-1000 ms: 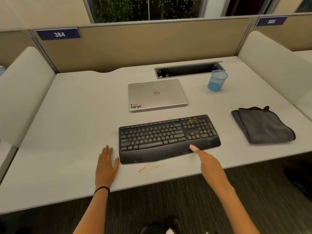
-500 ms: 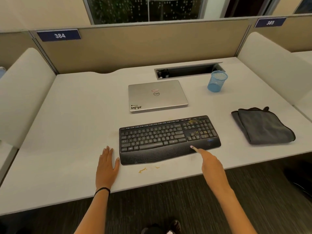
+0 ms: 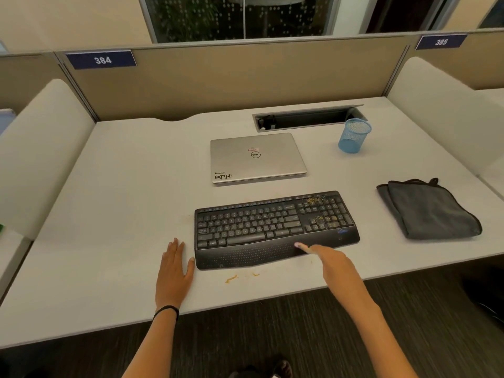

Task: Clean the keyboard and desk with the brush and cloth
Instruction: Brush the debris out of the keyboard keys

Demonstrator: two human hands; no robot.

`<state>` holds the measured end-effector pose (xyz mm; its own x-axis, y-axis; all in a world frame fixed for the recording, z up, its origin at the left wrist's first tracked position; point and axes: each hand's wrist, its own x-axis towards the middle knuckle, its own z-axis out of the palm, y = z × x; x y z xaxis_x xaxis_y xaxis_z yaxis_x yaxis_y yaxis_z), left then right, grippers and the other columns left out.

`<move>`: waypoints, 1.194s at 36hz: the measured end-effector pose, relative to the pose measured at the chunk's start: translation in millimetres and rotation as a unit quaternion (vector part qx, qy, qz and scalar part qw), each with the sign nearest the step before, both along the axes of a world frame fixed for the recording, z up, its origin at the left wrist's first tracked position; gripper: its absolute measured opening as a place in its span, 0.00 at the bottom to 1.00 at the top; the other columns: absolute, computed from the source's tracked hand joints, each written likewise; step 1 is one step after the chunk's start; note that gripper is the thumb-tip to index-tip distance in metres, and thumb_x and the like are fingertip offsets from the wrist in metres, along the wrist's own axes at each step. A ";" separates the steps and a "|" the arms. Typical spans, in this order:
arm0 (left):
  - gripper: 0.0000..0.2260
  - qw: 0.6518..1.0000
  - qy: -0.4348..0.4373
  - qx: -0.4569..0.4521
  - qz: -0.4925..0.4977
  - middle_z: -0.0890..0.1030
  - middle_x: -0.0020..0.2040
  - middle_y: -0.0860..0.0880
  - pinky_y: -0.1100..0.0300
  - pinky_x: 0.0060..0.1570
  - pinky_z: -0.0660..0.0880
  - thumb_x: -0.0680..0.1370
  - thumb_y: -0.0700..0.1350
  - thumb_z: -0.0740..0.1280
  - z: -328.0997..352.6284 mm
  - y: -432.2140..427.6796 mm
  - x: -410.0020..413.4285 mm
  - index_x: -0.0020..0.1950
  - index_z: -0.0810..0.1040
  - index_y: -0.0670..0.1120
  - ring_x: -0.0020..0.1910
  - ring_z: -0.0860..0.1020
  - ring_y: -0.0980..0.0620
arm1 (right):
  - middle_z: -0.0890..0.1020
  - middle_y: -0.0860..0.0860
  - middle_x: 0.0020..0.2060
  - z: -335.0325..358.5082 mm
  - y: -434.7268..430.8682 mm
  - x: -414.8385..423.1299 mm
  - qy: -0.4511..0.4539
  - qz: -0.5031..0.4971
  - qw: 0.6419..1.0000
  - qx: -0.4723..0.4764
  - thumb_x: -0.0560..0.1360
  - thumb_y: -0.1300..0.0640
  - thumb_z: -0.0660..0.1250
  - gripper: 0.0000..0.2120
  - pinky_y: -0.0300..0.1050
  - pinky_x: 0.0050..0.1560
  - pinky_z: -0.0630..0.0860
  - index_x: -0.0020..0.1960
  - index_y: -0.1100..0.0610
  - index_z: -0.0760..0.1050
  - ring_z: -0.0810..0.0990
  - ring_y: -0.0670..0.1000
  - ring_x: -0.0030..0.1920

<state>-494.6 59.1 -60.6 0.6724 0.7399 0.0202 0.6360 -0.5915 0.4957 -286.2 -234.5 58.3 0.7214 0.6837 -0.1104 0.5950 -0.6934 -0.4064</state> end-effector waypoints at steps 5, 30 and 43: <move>0.26 1.000 -0.002 -0.001 0.003 0.53 0.77 0.47 0.57 0.74 0.45 0.80 0.48 0.60 -1.5 0.5 0.8 0.76 0.56 0.43 0.75 0.50 0.53 | 0.76 0.48 0.60 25.0 2.3 1.9 0.042 0.085 0.995 0.035 0.77 0.72 0.56 0.28 0.34 0.61 0.64 0.63 0.41 0.66 0.74 0.48 0.62; 0.28 1.000 -0.014 -0.004 0.008 0.52 0.77 0.50 0.58 0.73 0.45 0.80 0.50 0.60 -4.7 2.0 0.0 0.77 0.56 0.44 0.74 0.48 0.57 | 0.79 0.58 0.53 46.7 36.2 81.5 0.050 -0.012 0.997 -0.064 0.77 0.68 0.58 0.16 0.45 0.48 0.75 0.63 0.57 0.73 0.77 0.52 0.45; 0.27 1.000 -0.015 -0.003 0.011 0.53 0.77 0.49 0.58 0.73 0.46 0.80 0.49 0.60 -4.2 1.4 0.4 0.76 0.56 0.44 0.74 0.48 0.57 | 0.80 0.54 0.42 50.2 24.1 107.7 0.078 -0.010 0.997 0.009 0.77 0.69 0.56 0.15 0.37 0.38 0.74 0.57 0.56 0.77 0.78 0.51 0.40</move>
